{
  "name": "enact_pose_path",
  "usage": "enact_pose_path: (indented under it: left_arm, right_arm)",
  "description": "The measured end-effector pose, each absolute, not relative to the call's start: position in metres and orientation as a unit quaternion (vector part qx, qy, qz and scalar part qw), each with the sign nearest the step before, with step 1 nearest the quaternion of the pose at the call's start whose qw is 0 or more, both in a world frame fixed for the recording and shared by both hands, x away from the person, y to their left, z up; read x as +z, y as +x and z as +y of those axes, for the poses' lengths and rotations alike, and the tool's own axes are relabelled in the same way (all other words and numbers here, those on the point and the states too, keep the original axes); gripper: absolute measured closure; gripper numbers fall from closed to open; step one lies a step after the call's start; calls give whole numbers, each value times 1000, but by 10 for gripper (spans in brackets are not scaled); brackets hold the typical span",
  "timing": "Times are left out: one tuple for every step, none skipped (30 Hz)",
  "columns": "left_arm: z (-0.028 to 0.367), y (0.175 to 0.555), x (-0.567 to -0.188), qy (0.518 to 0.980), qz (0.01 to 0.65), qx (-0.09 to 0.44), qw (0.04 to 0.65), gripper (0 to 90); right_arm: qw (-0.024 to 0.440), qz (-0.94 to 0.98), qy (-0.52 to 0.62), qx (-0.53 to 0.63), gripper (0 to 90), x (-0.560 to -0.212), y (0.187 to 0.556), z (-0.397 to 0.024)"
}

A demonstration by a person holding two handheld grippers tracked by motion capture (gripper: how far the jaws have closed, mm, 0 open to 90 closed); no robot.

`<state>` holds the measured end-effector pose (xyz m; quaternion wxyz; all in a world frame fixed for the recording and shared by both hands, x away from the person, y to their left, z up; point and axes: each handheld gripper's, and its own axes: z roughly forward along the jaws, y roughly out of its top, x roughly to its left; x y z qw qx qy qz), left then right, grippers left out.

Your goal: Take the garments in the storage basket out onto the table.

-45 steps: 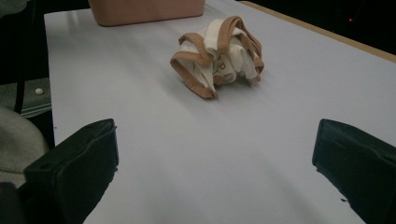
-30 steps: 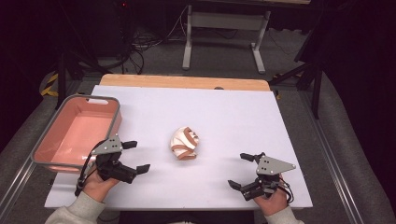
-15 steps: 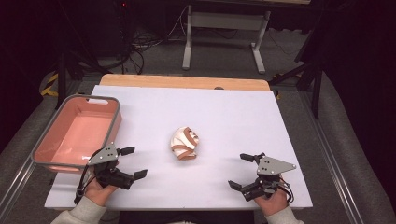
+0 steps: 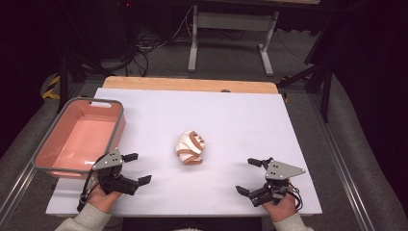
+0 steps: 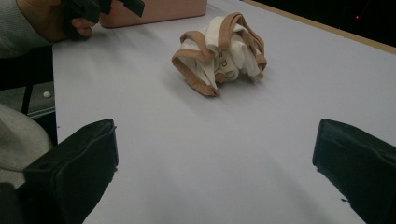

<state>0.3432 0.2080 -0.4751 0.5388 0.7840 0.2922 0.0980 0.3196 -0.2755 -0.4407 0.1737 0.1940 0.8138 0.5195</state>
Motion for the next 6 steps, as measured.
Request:
enact_pose_path:
  left_arm:
    - [208,343,-475,785,293,103,536,0]
    - [208,343,-475,786,292,105,535,0]
    - [208,343,-475,786,292,105,535,0]
    - [207,343,-475,788,290,109,532,0]
    - [206,343,-475,790,289,110,530,0]
    - [206,343,-475,790,289,110,530,0]
  right_arm:
    - [173,813,193,521,8,-440,319,-275]
    - [174,813,193,521,8,-440,319,-276]
    - [174,813,193,521,8,-440,319,-276]
    - [175,813,193,521,8,-440,319,-276]
    - [175,813,193,521,8,-440,319,-276]
    - [175,813,193,521,8,-440,319,-276]
